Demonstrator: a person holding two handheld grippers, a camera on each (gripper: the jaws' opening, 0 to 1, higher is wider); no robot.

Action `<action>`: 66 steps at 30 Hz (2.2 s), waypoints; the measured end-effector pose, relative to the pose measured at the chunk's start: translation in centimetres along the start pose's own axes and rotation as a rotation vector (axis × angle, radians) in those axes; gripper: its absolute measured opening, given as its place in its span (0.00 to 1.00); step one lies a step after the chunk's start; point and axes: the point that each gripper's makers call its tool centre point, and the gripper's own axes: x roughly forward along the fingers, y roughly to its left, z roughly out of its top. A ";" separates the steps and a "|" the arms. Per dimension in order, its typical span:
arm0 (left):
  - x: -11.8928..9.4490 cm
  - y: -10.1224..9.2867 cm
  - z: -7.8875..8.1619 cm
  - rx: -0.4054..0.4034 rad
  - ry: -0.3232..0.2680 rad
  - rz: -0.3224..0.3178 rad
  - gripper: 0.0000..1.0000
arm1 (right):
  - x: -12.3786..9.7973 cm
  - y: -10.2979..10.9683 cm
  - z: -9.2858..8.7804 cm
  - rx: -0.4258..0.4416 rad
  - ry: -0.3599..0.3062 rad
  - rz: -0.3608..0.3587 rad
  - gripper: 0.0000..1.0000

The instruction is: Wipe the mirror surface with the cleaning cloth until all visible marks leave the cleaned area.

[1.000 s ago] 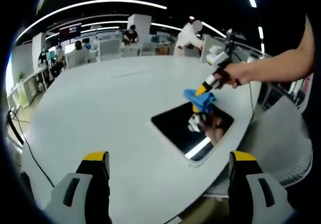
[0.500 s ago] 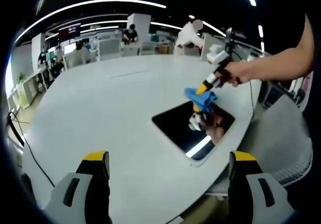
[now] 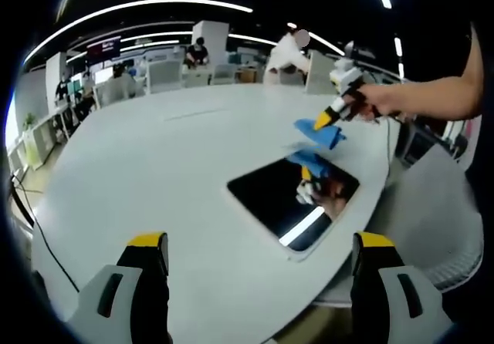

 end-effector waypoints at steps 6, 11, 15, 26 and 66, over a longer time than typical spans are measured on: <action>0.2 0.1 0.4 0.008 -0.006 -0.003 0.99 | -1.8 -2.4 -0.9 0.035 -0.003 -0.025 0.00; 0.3 -0.1 0.6 0.012 -0.011 -0.005 0.99 | -2.4 -3.5 -1.4 0.052 -0.007 -0.036 0.00; 0.3 -0.6 0.4 0.021 -0.009 -0.011 0.99 | -2.3 -3.8 -1.8 0.062 -0.006 -0.035 0.00; -0.1 -0.8 0.1 0.022 -0.006 0.000 0.99 | 0.0 -4.2 -3.3 0.043 0.019 -0.050 0.01; -0.8 1.7 3.8 -0.001 -0.116 0.073 1.00 | -6.2 -1.0 -1.2 -0.477 -0.315 0.029 0.77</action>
